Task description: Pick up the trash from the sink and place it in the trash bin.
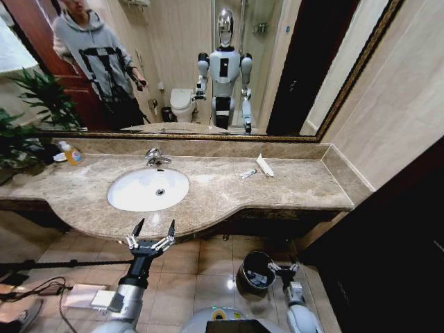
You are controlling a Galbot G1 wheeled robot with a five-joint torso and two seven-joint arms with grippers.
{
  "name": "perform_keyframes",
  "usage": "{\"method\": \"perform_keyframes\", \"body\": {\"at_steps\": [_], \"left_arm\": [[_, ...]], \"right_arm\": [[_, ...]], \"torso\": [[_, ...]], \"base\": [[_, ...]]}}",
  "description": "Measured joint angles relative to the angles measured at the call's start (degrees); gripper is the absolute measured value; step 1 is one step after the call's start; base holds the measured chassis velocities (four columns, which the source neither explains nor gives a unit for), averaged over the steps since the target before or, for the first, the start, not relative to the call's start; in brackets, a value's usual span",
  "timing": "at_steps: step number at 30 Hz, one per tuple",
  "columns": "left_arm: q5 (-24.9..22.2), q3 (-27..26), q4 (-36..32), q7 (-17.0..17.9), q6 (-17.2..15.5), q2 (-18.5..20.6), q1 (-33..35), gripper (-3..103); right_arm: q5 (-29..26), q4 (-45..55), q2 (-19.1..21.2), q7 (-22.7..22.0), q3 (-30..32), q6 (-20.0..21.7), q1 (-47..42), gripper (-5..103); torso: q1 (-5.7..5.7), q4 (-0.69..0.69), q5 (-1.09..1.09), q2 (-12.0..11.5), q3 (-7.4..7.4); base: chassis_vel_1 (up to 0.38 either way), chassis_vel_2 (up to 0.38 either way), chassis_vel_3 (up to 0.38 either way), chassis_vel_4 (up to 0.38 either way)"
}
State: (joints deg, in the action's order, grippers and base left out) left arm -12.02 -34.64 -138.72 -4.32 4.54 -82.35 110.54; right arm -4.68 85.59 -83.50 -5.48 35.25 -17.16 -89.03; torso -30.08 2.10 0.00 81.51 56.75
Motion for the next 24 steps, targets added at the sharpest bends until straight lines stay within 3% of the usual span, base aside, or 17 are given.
{"method": "perform_keyframes", "body": {"at_steps": [12,16,24], "left_arm": [[0.00,0.00,0.00,0.00,0.00,0.00,0.00,100],[0.00,0.00,0.00,0.00,0.00,0.00,0.00,100],[0.00,0.00,0.00,0.00,0.00,0.00,0.00,100]], "right_arm": [[-0.05,16.91,-0.49,-2.16,-0.23,1.87,-2.98,100],[-0.70,24.22,-0.58,-2.00,-0.50,5.08,-1.93,100],[-4.91,26.41,2.30,-1.23,-0.96,9.37,2.92,100]], "torso": [[0.00,0.00,-0.01,0.00,0.00],[0.00,0.01,-0.01,0.00,0.00],[0.00,0.00,0.00,0.00,0.00]], "base": [[0.000,0.000,0.000,0.000],[0.000,0.000,0.000,0.000],[0.000,0.000,0.000,0.000]]}}
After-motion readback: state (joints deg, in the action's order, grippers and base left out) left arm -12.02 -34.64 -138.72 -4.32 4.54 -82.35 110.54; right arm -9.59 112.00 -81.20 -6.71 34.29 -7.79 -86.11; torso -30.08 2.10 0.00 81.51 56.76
